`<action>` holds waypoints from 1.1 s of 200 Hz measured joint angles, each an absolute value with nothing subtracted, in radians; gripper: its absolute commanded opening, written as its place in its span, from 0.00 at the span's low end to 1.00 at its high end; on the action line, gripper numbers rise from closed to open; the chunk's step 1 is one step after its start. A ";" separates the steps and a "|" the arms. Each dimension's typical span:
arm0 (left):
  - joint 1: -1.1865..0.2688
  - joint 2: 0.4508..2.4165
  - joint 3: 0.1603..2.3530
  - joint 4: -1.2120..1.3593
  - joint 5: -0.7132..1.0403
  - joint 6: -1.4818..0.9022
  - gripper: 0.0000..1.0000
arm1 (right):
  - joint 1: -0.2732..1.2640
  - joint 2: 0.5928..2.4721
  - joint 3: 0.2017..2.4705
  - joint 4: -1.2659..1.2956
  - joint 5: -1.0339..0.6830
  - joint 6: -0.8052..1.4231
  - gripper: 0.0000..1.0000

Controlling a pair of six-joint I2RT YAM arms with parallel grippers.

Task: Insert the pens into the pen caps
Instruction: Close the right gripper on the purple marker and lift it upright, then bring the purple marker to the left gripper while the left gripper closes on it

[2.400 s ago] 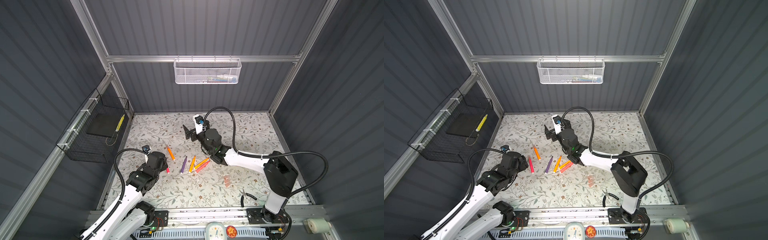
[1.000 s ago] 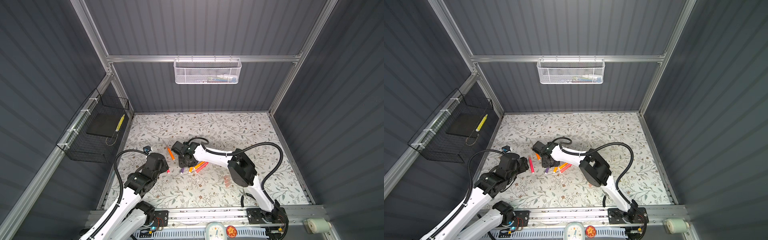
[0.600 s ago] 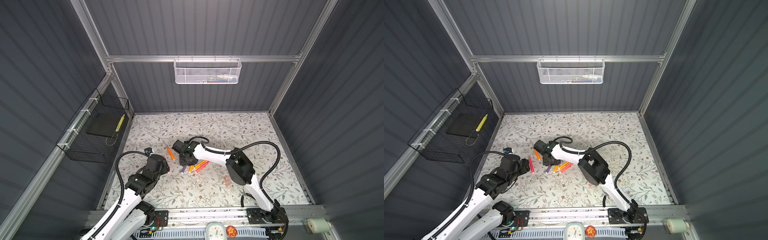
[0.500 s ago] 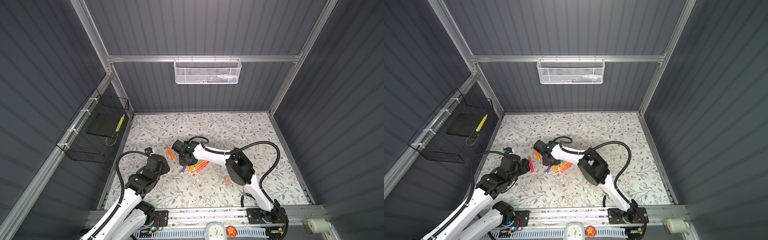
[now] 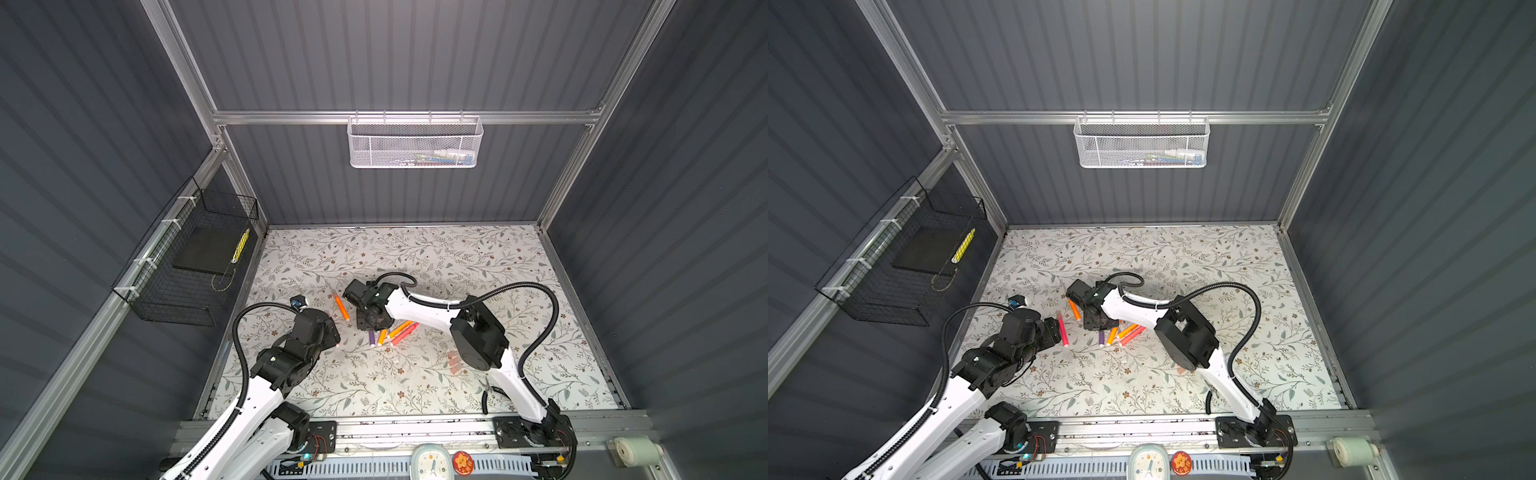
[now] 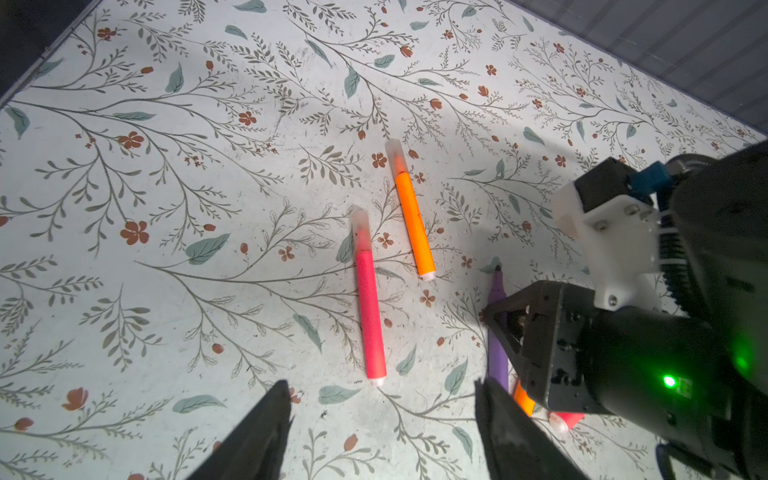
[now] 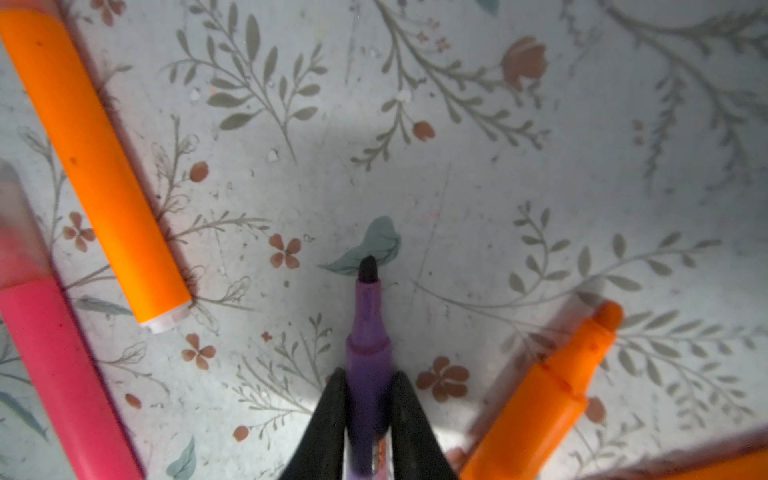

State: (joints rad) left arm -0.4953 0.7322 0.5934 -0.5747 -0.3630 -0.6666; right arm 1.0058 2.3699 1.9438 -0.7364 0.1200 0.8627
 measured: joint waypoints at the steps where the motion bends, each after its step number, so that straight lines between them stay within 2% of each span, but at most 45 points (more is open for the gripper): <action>1: -0.495 0.731 0.593 -0.575 -0.361 -0.667 0.72 | 1.006 2.370 1.944 -0.735 0.120 0.863 0.15; 53: -0.495 0.714 0.593 -0.564 -0.293 -0.666 0.73 | 1.000 2.354 1.900 -0.630 0.119 0.877 0.09; 91: -0.495 0.696 0.593 -0.556 -0.212 -0.667 0.72 | 0.993 2.287 1.821 -0.540 0.120 0.879 0.08; 154: -0.495 0.575 0.589 -0.462 0.048 -0.665 0.70 | 0.988 1.906 1.479 -0.221 0.149 0.867 0.00; 189: -0.495 0.523 0.534 -0.305 0.226 -0.676 0.67 | 0.989 1.670 1.173 0.020 0.154 0.882 0.00; 220: -0.495 0.561 0.481 -0.161 0.344 -0.711 0.65 | 1.000 1.544 0.992 0.158 0.150 0.912 0.00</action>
